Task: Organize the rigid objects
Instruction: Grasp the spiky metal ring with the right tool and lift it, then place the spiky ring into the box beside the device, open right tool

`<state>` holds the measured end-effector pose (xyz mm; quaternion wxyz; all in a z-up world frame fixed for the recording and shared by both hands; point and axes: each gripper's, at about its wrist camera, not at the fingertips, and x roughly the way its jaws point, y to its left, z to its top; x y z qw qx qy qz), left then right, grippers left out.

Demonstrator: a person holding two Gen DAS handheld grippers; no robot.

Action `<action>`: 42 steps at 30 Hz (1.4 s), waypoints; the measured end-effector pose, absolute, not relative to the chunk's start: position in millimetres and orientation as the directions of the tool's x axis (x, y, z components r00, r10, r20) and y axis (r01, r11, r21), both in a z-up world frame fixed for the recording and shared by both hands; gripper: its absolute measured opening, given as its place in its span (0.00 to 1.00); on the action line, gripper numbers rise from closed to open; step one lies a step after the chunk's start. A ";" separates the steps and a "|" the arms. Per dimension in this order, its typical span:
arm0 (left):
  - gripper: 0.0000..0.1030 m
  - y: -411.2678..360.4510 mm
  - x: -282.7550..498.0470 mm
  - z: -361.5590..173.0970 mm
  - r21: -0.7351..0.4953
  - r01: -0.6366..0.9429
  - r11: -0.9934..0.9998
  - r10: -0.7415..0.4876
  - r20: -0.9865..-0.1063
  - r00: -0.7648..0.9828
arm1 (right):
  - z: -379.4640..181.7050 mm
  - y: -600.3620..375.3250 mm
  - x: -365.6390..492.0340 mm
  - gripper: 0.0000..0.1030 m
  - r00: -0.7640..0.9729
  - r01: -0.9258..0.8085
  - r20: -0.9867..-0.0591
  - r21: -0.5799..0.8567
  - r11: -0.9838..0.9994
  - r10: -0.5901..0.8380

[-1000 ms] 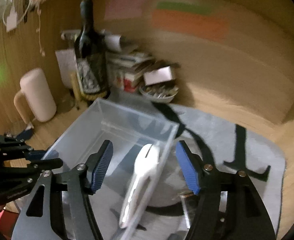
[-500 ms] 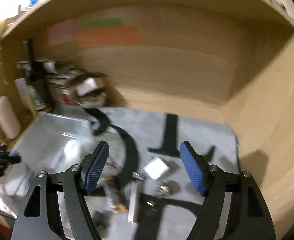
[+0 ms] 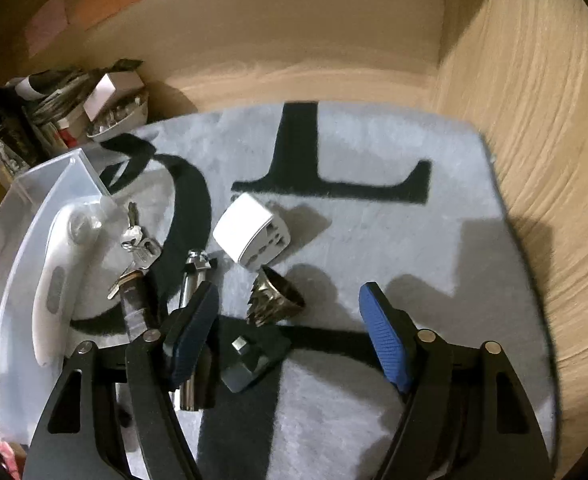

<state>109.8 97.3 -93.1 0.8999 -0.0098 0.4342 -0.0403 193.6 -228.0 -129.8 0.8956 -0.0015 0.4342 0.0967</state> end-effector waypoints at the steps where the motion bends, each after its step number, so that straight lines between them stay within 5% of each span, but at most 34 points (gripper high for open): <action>1: 0.13 97.3 109.8 -93.1 -0.053 0.064 0.997 -0.081 -0.781 0.620 | -132.9 -228.1 195.9 0.54 0.593 -0.176 -0.785 0.088 0.980 0.177; 4: 0.13 97.2 109.8 -93.1 -0.052 0.065 0.997 -0.081 -0.781 0.620 | -141.1 -226.4 201.2 0.37 0.554 -0.193 -0.807 0.115 0.974 0.205; 7: 0.13 97.3 109.8 -93.0 -0.052 0.065 0.997 -0.081 -0.780 0.620 | -141.1 -223.6 200.0 0.31 0.564 -0.203 -0.802 0.099 0.974 0.199; 42: 0.13 94.4 109.3 -91.9 -0.047 0.063 0.997 -0.076 -0.779 0.623 | -31.2 -124.7 153.4 0.31 0.725 -0.471 -0.550 0.043 0.881 0.415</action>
